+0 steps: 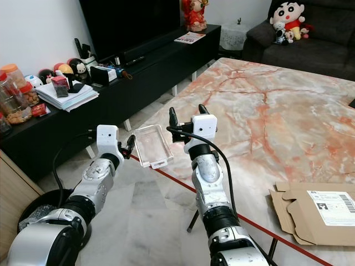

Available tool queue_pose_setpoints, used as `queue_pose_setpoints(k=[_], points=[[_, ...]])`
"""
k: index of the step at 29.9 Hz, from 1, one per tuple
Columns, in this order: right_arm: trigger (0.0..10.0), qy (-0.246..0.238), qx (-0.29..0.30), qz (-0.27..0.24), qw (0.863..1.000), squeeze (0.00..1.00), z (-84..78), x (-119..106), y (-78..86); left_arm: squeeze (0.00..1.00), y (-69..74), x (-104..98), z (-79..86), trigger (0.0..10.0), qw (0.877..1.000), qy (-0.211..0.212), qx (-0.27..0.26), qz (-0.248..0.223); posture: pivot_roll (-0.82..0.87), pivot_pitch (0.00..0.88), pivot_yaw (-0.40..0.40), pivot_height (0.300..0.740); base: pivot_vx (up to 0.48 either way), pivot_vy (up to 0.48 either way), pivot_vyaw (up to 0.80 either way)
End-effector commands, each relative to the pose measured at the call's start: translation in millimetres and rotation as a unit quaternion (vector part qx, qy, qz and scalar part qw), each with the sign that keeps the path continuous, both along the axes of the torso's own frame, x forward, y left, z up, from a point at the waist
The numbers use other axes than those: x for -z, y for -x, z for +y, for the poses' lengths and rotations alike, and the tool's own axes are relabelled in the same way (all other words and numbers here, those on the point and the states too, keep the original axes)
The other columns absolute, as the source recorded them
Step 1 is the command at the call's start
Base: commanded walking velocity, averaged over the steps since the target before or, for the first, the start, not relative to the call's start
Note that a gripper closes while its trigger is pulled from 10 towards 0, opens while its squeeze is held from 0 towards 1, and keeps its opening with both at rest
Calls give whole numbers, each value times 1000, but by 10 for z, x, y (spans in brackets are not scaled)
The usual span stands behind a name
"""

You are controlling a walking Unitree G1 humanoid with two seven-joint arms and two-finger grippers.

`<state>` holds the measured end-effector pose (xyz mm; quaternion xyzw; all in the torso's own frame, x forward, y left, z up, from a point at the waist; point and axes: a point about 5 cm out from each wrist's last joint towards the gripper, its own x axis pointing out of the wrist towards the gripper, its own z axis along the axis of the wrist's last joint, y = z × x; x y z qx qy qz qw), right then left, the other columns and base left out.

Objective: Picking trash to rubbish bin

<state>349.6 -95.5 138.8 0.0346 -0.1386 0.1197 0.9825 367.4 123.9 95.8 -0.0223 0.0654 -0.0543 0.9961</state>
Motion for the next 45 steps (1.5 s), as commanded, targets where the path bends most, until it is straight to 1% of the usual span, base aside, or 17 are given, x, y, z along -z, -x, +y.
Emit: queue_pose_setpoints(k=[1,4,12,14,17,24,26,30,33,34,36,45], points=[[10000,1,-8,-4,1000,0,34,-34,0,0,-52,-63,32,10000,1000,-16,0,2,-89,0,44,740,0,0,0],[10000,2,-10,-3,1000,0,36,-29,6,0,-72,-68,4,10000,1000,-27,6,14,-91,0,41,740,0,0,0],[10000,4,-13,-2,1000,0,29,-16,24,0,-106,-93,-42,10000,999,-34,0,30,-103,0,35,740,0,0,0],[10000,5,-15,-1,1000,0,25,-9,35,0,-108,-80,-59,10000,999,-34,-7,41,-105,0,32,740,0,0,0],[10000,5,-17,1,1000,0,37,-1,40,0,-88,-31,-101,10000,998,-39,2,57,-104,2,30,740,0,0,0],[10000,6,-21,-1,1000,0,51,-9,50,0,-78,-18,-158,10000,997,-34,9,61,-110,7,28,740,0,0,0],[10000,6,-21,0,1000,0,46,-9,55,0,-84,-37,-206,10000,998,-31,20,58,-112,10,26,740,0,0,0],[10000,7,-22,0,1000,0,43,-6,63,0,-94,-57,-230,10000,998,-32,22,58,-115,13,24,740,0,0,0],[10000,7,-22,1,1000,0,43,-2,69,0,-99,-58,-235,10000,997,-36,19,64,-117,15,24,740,0,0,0],[10000,7,-22,1,1000,0,40,1,73,0,-103,-60,-235,10000,996,-47,17,68,-116,21,24,740,0,0,0],[10000,7,-22,1,1000,0,39,3,75,0,-108,-65,-236,10000,996,-54,16,68,-116,21,24,740,0,0,0],[10000,7,-23,2,1000,0,41,7,94,0,-142,-131,-279,10000,996,-57,17,67,-121,34,22,740,0,0,0]])
